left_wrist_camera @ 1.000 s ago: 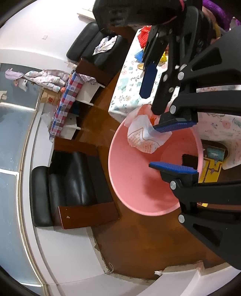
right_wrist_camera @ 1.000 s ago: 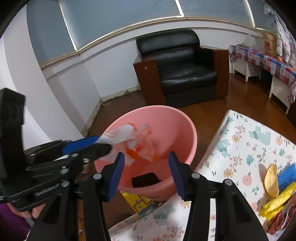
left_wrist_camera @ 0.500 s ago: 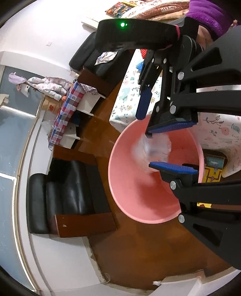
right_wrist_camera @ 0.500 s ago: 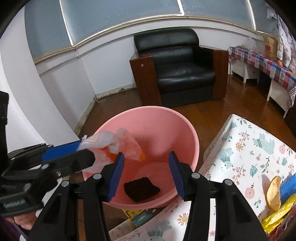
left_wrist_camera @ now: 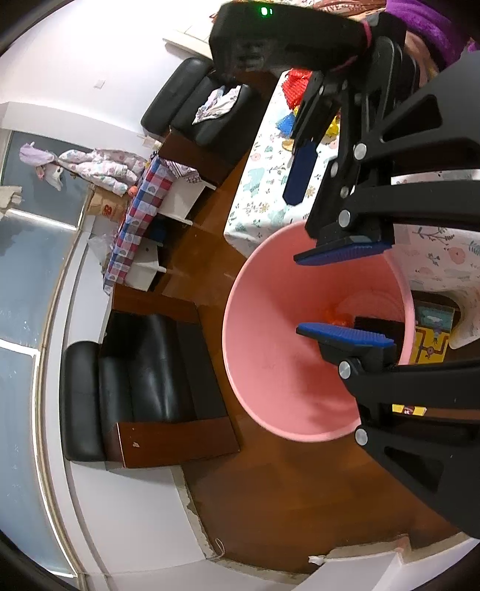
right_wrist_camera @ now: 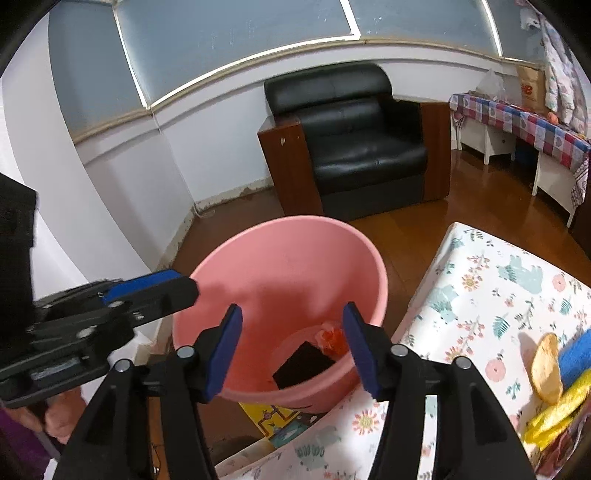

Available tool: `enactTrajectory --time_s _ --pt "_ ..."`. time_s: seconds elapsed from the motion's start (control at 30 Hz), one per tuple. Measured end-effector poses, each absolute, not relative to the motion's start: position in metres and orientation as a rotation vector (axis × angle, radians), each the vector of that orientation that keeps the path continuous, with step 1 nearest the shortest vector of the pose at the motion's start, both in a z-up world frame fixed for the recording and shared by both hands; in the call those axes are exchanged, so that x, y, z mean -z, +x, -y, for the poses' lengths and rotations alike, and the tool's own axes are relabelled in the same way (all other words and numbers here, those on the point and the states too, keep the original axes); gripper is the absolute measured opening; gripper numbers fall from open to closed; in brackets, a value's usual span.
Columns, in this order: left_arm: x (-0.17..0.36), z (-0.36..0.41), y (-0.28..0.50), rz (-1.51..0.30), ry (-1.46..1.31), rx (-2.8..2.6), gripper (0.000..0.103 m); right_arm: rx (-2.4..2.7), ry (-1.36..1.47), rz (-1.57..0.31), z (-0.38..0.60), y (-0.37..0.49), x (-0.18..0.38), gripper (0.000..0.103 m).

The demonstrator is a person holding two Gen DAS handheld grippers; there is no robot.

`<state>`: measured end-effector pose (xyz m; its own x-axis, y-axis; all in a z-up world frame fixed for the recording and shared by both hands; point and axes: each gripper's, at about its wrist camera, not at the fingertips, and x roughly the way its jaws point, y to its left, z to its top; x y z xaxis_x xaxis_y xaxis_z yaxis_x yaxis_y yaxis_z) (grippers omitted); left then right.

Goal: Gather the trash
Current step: 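Move both open tools back over the trash on the table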

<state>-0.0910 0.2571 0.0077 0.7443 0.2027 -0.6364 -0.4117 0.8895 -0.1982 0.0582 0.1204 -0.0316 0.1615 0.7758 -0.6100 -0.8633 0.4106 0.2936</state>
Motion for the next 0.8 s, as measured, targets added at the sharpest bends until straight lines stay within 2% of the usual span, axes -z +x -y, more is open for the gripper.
enactTrajectory --time_s 0.3,0.8 --pt "-0.002 -0.206 -0.079 -0.674 -0.223 -0.256 0.032 -1.073 -0.131 -0.738 -0.046 0.046 0.017 0.061" --pt "0.015 -0.119 -0.039 -0.728 -0.171 -0.066 0.032 -0.724 -0.062 -0.71 0.116 0.059 0.018 0.061"
